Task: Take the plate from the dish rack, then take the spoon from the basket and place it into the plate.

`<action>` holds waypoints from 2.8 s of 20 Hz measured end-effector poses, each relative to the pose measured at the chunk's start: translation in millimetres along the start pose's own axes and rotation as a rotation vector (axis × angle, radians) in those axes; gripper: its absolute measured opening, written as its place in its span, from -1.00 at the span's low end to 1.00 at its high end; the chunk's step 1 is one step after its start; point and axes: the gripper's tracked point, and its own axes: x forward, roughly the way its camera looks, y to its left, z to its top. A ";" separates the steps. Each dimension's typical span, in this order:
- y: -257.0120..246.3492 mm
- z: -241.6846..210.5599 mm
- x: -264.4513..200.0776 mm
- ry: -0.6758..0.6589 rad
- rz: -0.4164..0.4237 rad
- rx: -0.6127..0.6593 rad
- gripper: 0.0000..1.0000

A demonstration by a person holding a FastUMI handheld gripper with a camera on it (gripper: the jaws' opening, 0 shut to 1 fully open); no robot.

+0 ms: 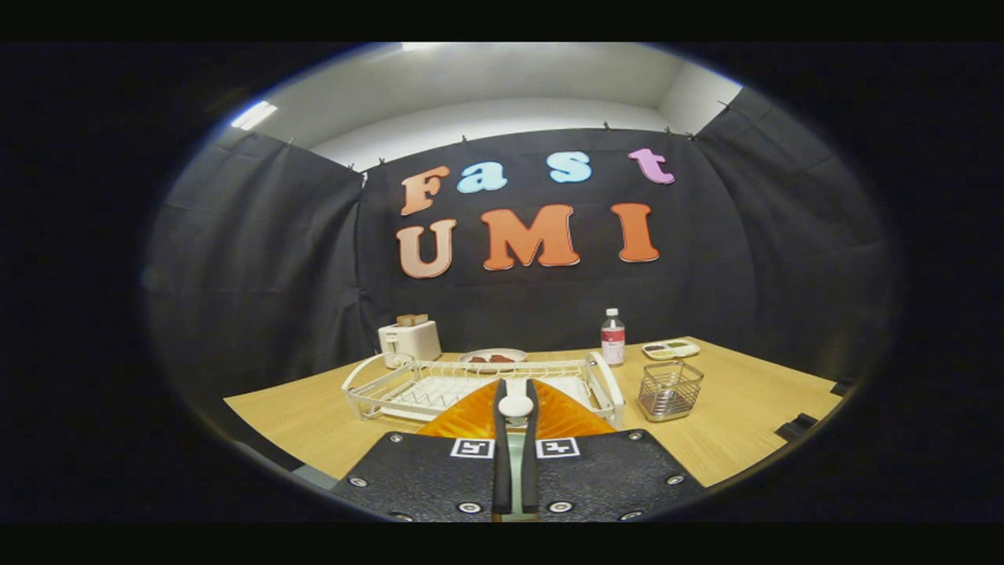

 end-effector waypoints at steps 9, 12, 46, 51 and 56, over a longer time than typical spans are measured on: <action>17.7 -41.0 5.2 0.021 0.060 -0.048 -0.90; 17.8 -53.0 8.4 0.047 0.068 -0.047 -0.90; -126.7 59.2 4.0 0.119 -0.179 -0.072 0.94; -152.8 83.6 -2.6 0.103 -0.223 -0.092 0.95; -166.8 90.0 -3.9 0.093 -0.252 -0.028 0.94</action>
